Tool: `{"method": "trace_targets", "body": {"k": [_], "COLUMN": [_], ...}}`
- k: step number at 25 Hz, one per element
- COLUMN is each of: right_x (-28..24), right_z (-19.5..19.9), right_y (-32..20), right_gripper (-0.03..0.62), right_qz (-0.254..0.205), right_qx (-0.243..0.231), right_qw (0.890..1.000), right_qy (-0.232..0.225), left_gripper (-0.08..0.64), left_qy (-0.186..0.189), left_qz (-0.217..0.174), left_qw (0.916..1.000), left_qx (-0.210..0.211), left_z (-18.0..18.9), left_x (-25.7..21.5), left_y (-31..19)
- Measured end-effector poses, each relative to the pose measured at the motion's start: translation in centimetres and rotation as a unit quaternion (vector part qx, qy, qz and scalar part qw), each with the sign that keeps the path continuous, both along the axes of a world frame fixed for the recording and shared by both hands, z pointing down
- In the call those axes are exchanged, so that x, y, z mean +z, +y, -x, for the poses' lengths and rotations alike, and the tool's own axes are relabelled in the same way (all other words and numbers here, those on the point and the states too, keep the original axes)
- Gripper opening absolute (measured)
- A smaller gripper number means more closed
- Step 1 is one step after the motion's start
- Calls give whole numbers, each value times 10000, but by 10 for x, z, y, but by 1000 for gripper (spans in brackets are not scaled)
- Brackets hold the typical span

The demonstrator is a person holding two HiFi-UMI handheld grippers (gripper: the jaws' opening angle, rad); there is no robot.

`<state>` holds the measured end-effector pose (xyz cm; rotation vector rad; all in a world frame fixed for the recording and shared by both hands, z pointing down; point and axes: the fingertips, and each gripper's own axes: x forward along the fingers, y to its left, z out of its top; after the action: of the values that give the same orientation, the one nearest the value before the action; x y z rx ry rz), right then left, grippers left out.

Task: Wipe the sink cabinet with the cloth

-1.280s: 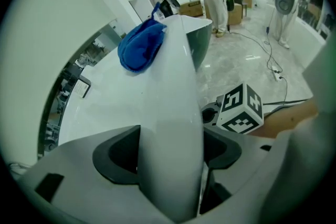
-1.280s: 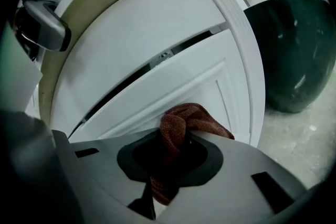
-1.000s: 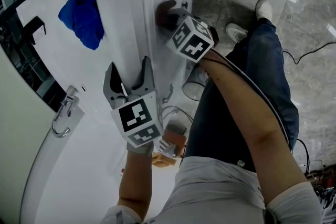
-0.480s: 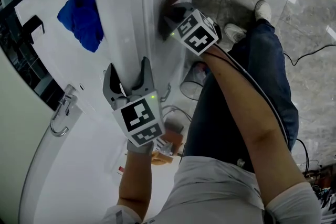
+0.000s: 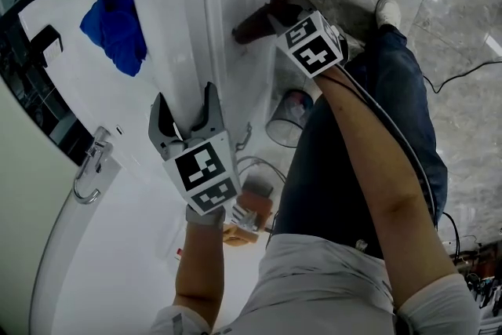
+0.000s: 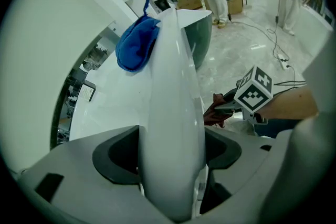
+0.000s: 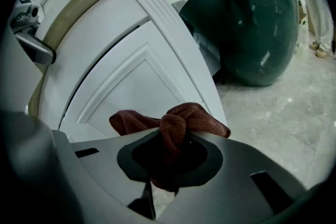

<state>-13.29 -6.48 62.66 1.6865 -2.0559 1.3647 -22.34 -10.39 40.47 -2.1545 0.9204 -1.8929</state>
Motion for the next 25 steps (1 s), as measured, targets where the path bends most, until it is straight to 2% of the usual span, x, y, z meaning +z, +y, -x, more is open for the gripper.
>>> {"method": "trace_targets", "body": {"k": [5,9,15,20,25], "right_x": [14,22,8,-17,-20], "right_z": [-26,-31,-13,7,23], "right_y": [17,24,1,-26,-43], "right_gripper": [69,69,69,69,69], "right_qz": [402,481,-49,-530,-690], "right_qx": [240,377,439,425,349], "right_qw": [9981,9977,9982,9921,9848], "right_qy": [393,300,-408,-1051,-1556], "left_gripper": [313,314,313,314,313], "left_qy": [-17,-25,-38,-57,-64], "left_qz": [-8,-19,-41,-26,-57], "left_qw": [10000,10000,10000,10000,10000], "left_qx": [7,13,11,7,17], "left_z": [1,1,0,0,0], "left_x": [0,0,0,0,-1], "left_y": [0,0,0,1,1]}}
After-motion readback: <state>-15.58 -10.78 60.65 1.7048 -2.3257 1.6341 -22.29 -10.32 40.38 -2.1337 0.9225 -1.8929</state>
